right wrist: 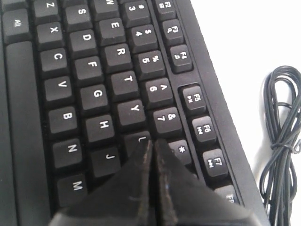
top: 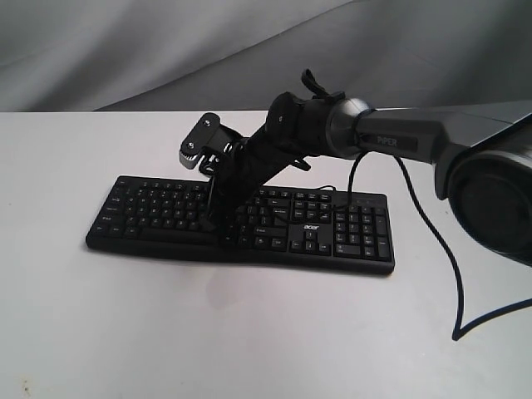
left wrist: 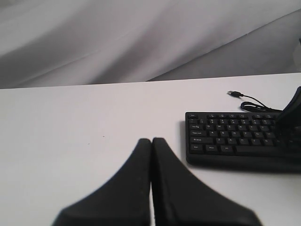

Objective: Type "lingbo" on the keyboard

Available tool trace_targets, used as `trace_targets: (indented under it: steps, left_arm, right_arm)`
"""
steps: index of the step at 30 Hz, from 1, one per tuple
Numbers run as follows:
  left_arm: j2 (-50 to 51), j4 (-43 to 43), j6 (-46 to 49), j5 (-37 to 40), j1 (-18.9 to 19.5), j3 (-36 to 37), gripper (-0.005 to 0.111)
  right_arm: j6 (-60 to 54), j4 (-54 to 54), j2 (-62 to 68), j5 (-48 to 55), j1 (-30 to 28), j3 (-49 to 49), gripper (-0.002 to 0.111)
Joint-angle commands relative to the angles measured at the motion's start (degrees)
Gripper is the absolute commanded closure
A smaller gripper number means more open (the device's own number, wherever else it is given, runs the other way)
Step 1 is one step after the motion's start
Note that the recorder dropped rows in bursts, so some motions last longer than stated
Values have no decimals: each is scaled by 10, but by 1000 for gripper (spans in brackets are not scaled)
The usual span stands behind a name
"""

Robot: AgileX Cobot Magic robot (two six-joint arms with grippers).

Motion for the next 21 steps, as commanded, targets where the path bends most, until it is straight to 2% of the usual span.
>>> trace_targets:
  steps: [1,11,21]
  left_arm:
    - [-2,-2,-1,-4,1,3,106]
    - [-2,-2,-1,-4,1,3,106]
    - [-2,-2,-1,-4,1,3,106]
  right_arm:
    - [-2,1,-5,11,0,-3,108]
    - [-4,18,-18,43,34,-3,108]
    - [-4,6,-11,32,35,-3,108]
